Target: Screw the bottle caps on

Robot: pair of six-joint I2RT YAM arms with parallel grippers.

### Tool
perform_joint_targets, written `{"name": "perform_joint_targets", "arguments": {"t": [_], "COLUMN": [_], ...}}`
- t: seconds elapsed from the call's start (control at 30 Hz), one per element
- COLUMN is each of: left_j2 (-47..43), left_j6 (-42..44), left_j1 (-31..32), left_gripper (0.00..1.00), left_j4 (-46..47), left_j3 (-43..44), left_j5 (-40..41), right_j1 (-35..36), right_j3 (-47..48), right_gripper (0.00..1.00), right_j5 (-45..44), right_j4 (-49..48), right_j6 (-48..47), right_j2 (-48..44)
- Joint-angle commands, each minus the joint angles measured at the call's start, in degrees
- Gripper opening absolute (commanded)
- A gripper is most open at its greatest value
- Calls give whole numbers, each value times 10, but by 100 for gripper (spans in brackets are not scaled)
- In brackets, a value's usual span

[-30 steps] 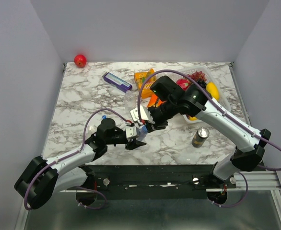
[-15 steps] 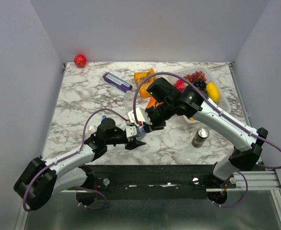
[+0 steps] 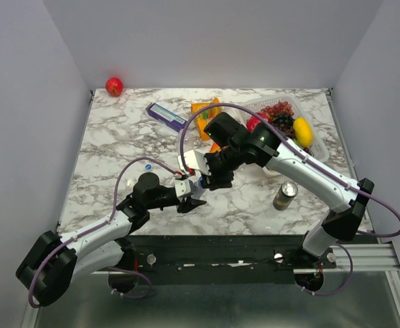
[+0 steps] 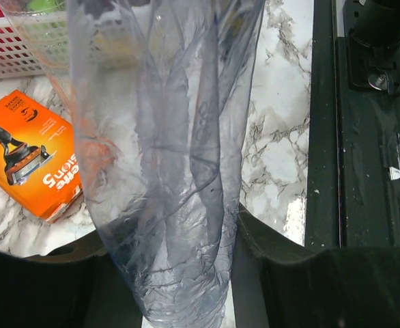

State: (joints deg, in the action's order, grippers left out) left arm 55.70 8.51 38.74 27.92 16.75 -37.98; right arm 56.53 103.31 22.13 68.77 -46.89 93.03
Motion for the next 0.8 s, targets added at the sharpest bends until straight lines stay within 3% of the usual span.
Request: {"name": "perform_joint_targets", "arguments": {"t": [0.0, 0.17, 0.27, 0.33, 0.37, 0.6, 0.77], "left_j2": [-6, -2, 5, 7, 10, 25, 21], "left_j6": [0, 3, -2, -10, -18, -22, -30], "left_j1": [0, 0, -3, -4, -4, -7, -11], "left_gripper": [0, 0, 0, 0, 0, 0, 0], "left_j4": [-2, -9, -21, -22, -23, -34, -42], "left_j3": [7, 9, 14, 17, 18, 35, 39], "left_j5": [4, -3, -13, -17, -20, -29, -31], "right_j1": [-1, -4, -20, -20, -20, -13, -4], "right_j3": [29, 25, 33, 25, 23, 111, 115], "right_gripper": [63, 71, 76, 96, 100, 100, 100], "right_j5": [-40, -70, -20, 2, 9, 86, 88], "right_j4": [15, 29, 21, -28, -42, 10, 57], "right_j6": [22, 46, 37, 35, 39, -16, -66], "right_j2": [-9, -26, -56, -77, -77, 3, 25]}}
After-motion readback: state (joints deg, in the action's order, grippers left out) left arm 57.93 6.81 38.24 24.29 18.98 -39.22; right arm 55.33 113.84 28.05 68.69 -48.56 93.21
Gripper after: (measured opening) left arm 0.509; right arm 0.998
